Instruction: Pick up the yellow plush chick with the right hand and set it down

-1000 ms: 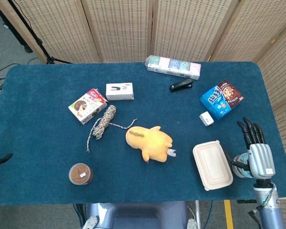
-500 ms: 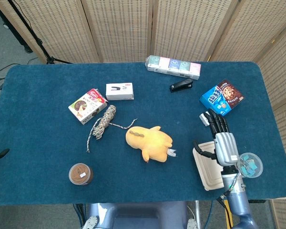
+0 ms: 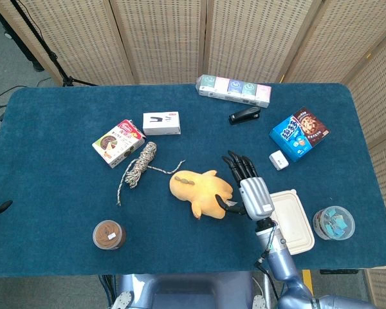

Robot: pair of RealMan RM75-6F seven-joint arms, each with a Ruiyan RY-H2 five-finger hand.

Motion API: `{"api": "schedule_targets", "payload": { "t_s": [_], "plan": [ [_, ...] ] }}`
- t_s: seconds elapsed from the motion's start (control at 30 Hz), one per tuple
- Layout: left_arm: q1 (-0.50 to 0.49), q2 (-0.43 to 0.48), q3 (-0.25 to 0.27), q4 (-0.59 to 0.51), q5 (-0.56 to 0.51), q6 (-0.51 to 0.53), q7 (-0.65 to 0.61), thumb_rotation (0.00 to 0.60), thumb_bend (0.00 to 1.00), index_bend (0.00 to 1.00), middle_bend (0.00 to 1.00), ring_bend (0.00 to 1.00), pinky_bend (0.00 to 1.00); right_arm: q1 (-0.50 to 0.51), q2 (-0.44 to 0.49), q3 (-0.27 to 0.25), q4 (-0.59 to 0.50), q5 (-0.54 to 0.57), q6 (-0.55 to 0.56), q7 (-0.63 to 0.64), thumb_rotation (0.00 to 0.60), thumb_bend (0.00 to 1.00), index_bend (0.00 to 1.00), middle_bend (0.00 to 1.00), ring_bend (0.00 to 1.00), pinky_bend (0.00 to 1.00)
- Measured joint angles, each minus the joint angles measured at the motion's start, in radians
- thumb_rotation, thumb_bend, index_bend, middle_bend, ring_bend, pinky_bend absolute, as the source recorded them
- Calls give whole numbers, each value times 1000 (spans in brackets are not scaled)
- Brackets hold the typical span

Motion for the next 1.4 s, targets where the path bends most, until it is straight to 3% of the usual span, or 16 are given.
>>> {"api": "schedule_targets", "payload": {
  "t_s": [0.87,1.4],
  "plan": [
    [-16,13,-11,7,-45,-55,-17,600,0,0,0,0,0,148,-240,-10,175,49,-109,-100,421,427,0,0,0,0],
    [-24,14,-9,-2,-50,-72,4,600,0,0,0,0,0,252,-386,50,374,119,-150,-212,422,427,0,0,0,0]
  ]
}}
